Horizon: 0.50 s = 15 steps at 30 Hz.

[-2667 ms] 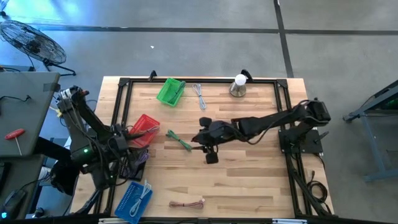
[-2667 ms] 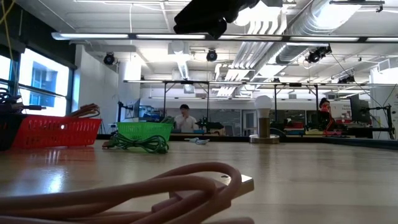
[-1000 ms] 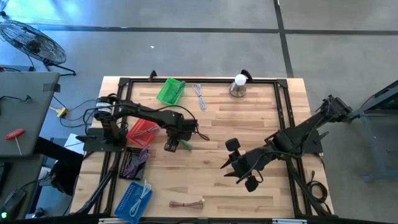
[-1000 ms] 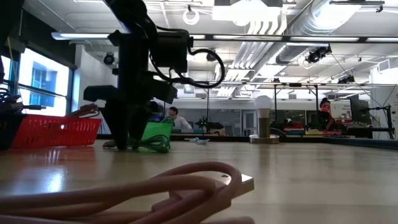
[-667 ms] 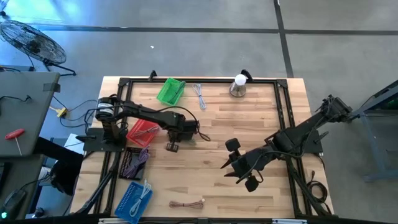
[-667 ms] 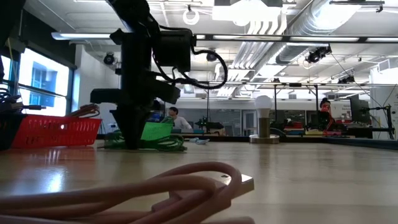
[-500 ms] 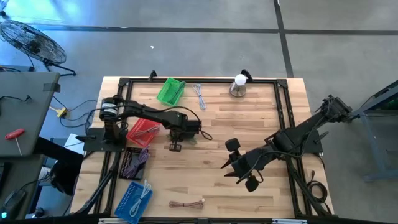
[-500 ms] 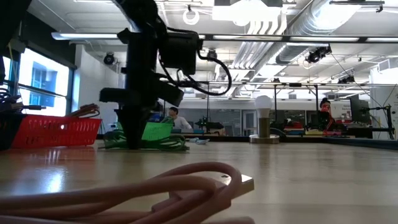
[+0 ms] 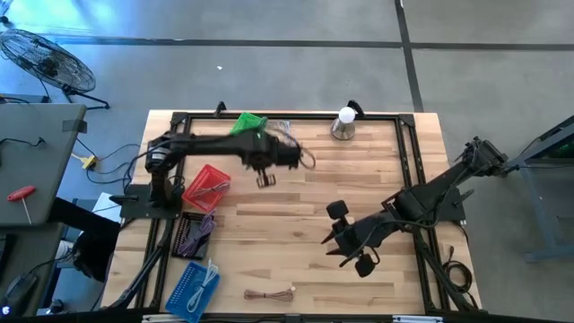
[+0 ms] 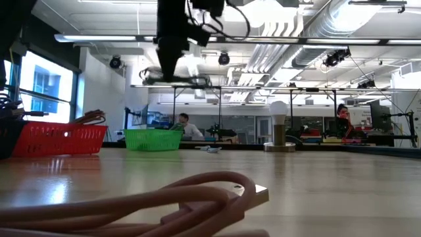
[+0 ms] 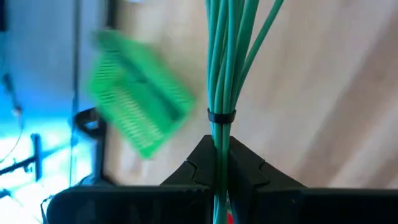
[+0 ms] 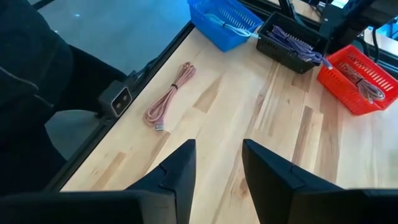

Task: Pick & Place USB Port
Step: Put the green charger cable into the green bin

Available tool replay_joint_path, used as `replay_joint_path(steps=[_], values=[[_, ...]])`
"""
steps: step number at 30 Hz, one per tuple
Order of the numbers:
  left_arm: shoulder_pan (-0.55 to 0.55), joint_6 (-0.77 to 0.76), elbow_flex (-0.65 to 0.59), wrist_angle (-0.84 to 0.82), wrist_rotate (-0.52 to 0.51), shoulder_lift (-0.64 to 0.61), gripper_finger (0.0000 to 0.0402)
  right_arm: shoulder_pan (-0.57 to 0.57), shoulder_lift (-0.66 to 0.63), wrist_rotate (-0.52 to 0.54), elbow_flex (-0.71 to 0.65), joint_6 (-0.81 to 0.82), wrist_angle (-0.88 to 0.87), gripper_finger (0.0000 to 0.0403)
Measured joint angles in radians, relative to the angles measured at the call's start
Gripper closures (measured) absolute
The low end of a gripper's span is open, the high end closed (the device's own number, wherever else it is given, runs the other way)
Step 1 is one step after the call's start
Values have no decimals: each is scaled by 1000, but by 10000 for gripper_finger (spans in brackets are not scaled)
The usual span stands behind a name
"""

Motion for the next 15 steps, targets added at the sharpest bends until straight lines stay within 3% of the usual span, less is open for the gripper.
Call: replay_joint_path(steps=[5,8,12,15], values=[[134,-77,142,-107,-47,-5,392,25,0,0,0,15,-13,301],[263,-84,147,-111,81,-43,392,44,0,0,0,16,-17,314],[441,-182,123,-111,139,-41,392,63,0,0,0,20,-17,323],[547,-206,64,-67,253,-46,392,73,0,8,0,26,-22,324]])
